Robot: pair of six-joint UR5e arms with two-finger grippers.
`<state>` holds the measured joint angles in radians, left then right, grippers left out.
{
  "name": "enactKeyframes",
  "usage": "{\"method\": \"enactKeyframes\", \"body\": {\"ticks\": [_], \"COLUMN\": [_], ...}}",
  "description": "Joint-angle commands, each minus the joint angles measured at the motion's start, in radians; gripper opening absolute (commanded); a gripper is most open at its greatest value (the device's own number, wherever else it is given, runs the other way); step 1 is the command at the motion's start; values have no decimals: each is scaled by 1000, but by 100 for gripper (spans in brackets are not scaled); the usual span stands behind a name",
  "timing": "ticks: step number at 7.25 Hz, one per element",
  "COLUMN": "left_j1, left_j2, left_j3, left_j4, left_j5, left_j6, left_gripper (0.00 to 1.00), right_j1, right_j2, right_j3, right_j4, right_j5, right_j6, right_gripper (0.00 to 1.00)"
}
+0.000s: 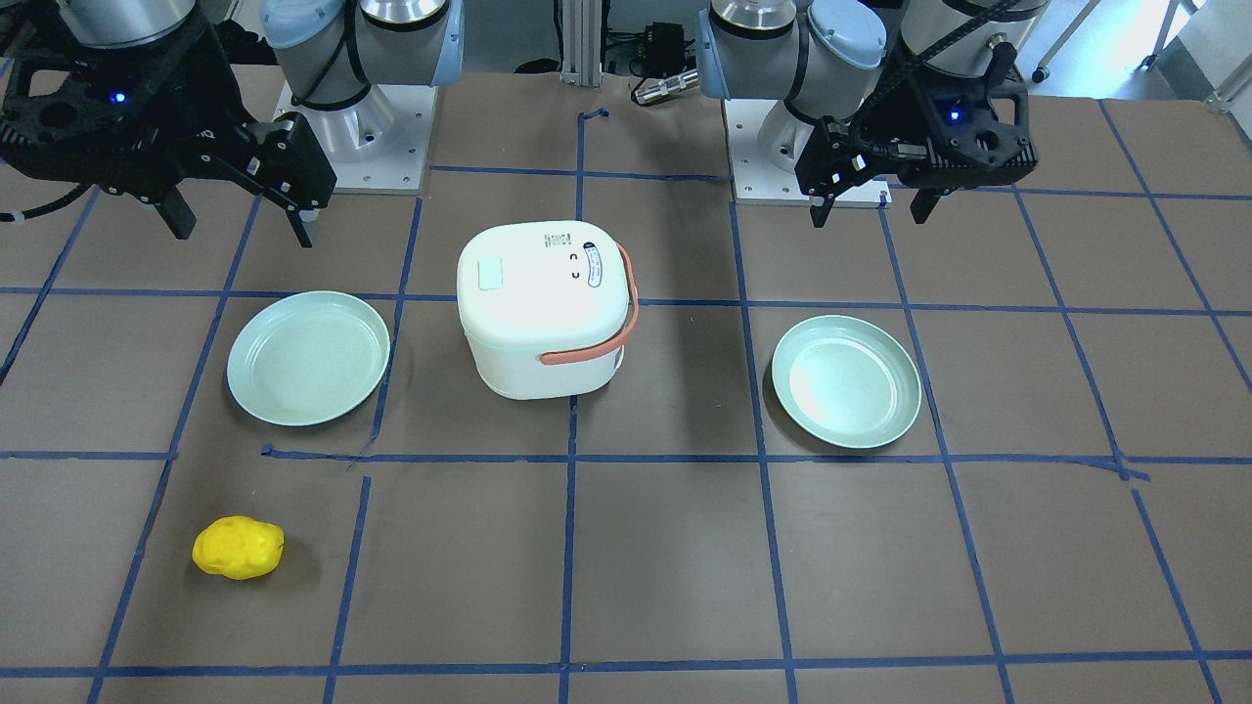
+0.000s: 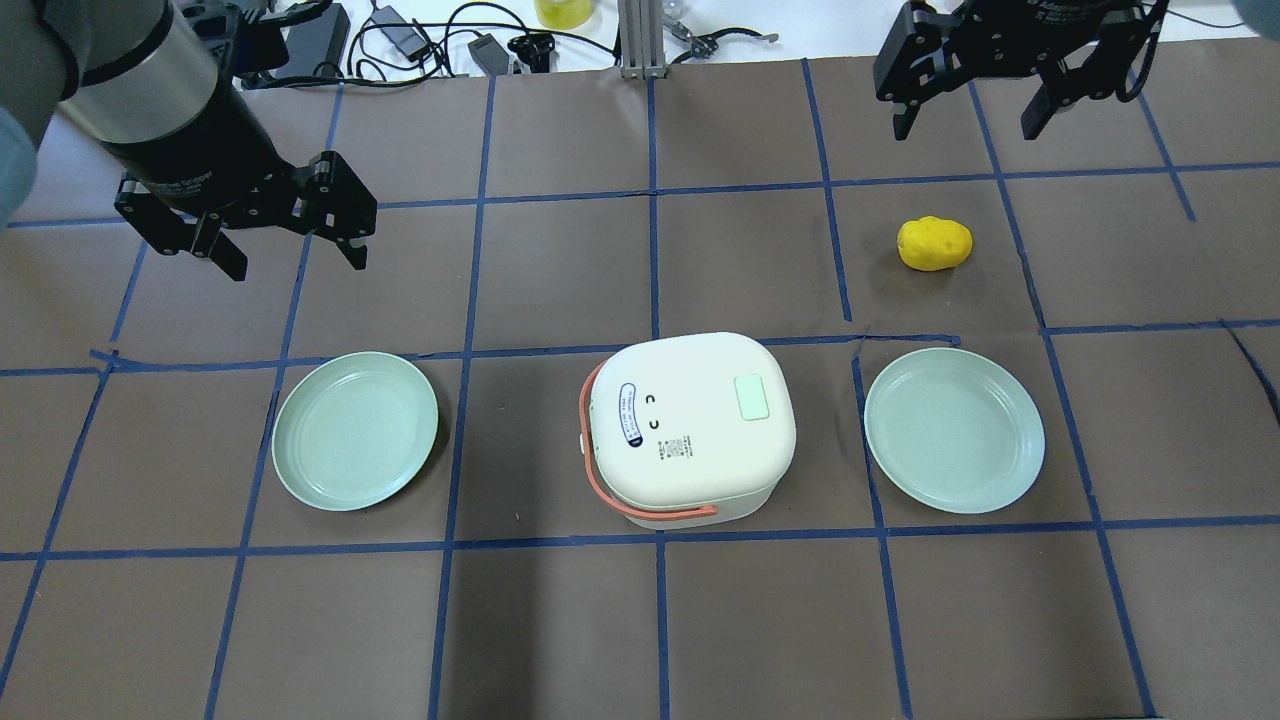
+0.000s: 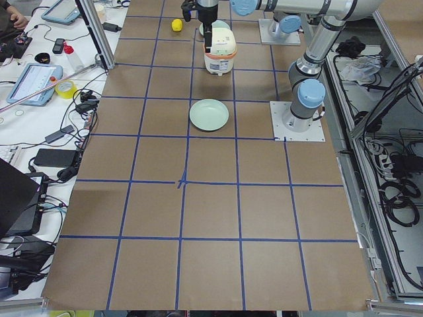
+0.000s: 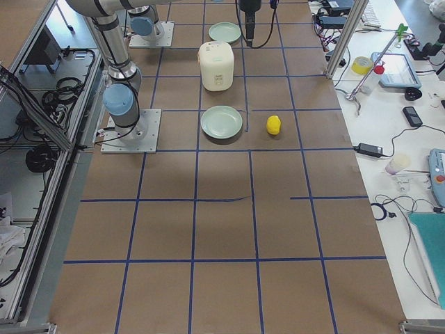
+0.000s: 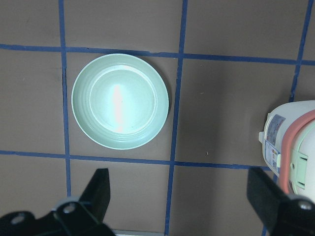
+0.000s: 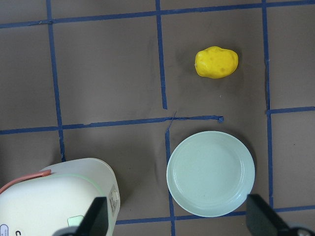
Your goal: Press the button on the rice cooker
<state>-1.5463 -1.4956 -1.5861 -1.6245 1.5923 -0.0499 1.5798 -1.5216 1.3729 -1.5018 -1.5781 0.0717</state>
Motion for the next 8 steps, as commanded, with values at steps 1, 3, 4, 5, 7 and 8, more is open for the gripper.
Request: {"method": "enactKeyframes", "body": {"ticks": [1, 3, 4, 5, 7, 8], "left_j1": [0, 0, 0, 0, 0, 0], "left_j2": [0, 0, 0, 0, 0, 0], "left_j3": [0, 0, 0, 0, 0, 0], "left_j4": [0, 0, 0, 0, 0, 0], "left_j5": [0, 0, 0, 0, 0, 0], "left_j6": [1, -1, 1, 1, 1, 1], "left_gripper": [100, 100, 100, 100, 100, 100], "right_j1": [0, 0, 0, 0, 0, 0], "right_j2": [0, 0, 0, -2, -2, -2], "right_j3": [0, 8, 6, 8, 8, 8], "right_j4": [0, 0, 0, 0, 0, 2], "right_j5": [0, 0, 1, 1, 1, 1], "right_j6": [0, 3, 3, 5, 5, 5], "right_gripper": [100, 90, 85, 85, 86, 86]}}
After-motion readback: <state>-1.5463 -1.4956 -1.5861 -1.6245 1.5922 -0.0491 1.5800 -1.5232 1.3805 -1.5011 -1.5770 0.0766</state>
